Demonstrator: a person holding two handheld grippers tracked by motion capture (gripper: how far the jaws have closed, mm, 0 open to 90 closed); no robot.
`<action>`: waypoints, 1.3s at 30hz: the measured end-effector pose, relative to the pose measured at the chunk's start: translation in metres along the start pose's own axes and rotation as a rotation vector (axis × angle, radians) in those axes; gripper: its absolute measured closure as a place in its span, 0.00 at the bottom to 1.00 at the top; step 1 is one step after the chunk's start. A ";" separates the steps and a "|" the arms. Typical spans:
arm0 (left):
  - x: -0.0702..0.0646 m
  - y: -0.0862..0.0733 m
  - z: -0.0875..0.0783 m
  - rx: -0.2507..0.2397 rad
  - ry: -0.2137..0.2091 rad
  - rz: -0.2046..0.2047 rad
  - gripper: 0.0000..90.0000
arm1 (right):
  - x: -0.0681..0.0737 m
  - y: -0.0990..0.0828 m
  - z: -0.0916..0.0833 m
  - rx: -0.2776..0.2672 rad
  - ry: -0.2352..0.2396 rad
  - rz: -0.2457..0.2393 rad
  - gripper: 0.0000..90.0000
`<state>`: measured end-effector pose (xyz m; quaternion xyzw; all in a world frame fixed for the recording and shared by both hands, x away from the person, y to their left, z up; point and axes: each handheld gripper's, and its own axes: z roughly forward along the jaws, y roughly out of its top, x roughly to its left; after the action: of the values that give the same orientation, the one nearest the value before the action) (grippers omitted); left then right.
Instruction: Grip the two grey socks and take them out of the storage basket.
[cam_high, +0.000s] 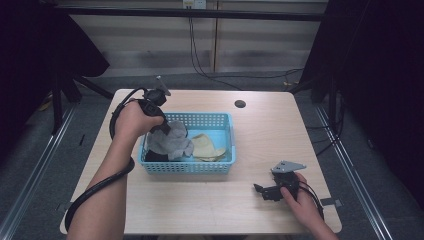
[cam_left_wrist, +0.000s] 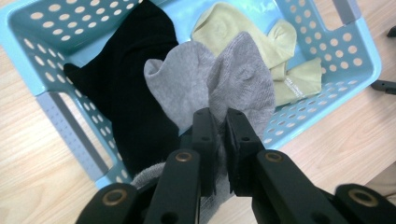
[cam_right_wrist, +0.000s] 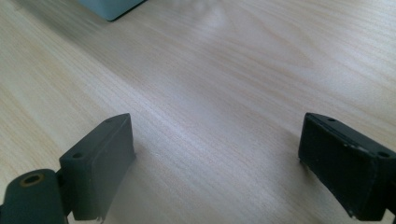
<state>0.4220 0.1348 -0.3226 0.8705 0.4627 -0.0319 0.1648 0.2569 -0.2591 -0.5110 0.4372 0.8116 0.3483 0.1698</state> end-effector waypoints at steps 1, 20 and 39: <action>0.000 0.000 -0.001 0.001 0.000 -0.002 0.93 | 0.000 0.000 0.000 0.000 0.000 0.000 0.11; 0.018 -0.020 -0.021 -0.006 0.016 -0.046 0.93 | 0.000 0.000 0.000 -0.001 -0.001 -0.002 0.11; 0.052 -0.052 -0.035 -0.026 0.046 -0.119 0.92 | 0.000 0.000 0.000 0.000 0.000 0.000 0.11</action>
<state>0.4056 0.2142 -0.3133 0.8397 0.5178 -0.0156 0.1629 0.2569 -0.2590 -0.5110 0.4372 0.8116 0.3483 0.1700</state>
